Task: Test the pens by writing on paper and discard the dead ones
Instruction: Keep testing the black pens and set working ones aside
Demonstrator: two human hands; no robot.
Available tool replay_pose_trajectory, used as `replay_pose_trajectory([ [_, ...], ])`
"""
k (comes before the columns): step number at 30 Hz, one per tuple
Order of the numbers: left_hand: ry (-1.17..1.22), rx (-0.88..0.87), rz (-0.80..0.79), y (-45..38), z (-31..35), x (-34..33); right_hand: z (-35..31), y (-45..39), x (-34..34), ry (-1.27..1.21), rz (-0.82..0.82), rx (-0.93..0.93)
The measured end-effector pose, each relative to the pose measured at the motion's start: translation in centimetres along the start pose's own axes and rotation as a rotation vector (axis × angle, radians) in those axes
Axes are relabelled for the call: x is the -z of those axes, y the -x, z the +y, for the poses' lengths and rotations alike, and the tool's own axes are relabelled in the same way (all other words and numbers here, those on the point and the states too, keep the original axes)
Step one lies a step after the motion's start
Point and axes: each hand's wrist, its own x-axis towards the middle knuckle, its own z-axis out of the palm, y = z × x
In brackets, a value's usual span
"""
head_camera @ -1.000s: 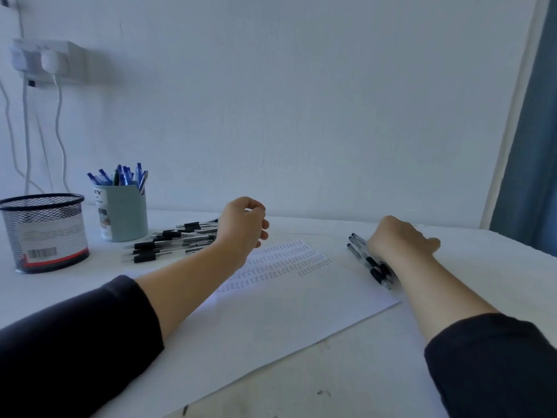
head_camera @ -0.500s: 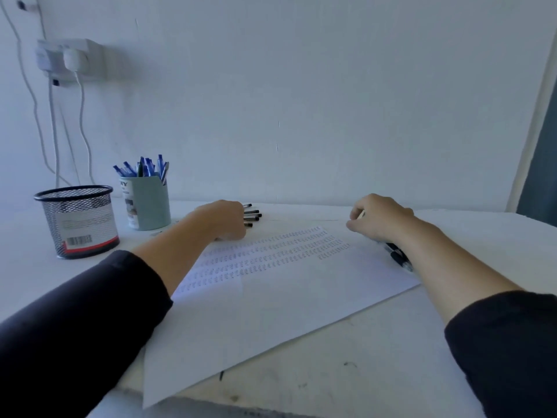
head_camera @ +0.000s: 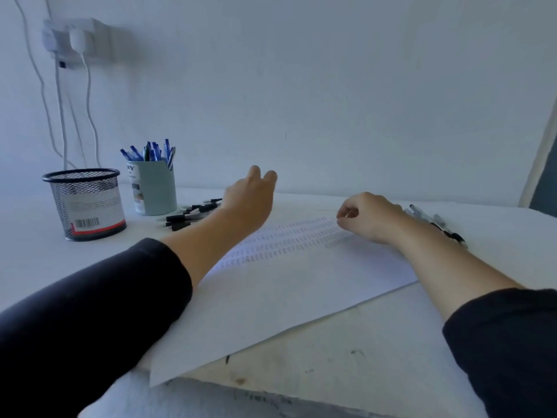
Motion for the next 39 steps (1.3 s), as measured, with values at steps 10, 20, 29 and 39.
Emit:
replay_pose_trajectory([
  [10, 0.246, -0.232, 0.319, -0.2, -0.5, -1.6, 1.0, -0.1, -0.1, -0.065, -0.044, -0.046],
  [20, 0.024, -0.148, 0.206, 0.2, -0.3, -1.5, 1.5, 0.0, 0.3, -0.165, -0.042, -0.074],
  [29, -0.09, -0.022, 0.167, 0.3, 0.3, -0.9, 1.5, 0.1, 0.4, -0.195, -0.063, -0.081],
  [39, -0.075, -0.101, 0.145, 0.4, 0.2, -0.9, 1.4, 0.9, 1.5, -0.276, -0.269, -0.108],
])
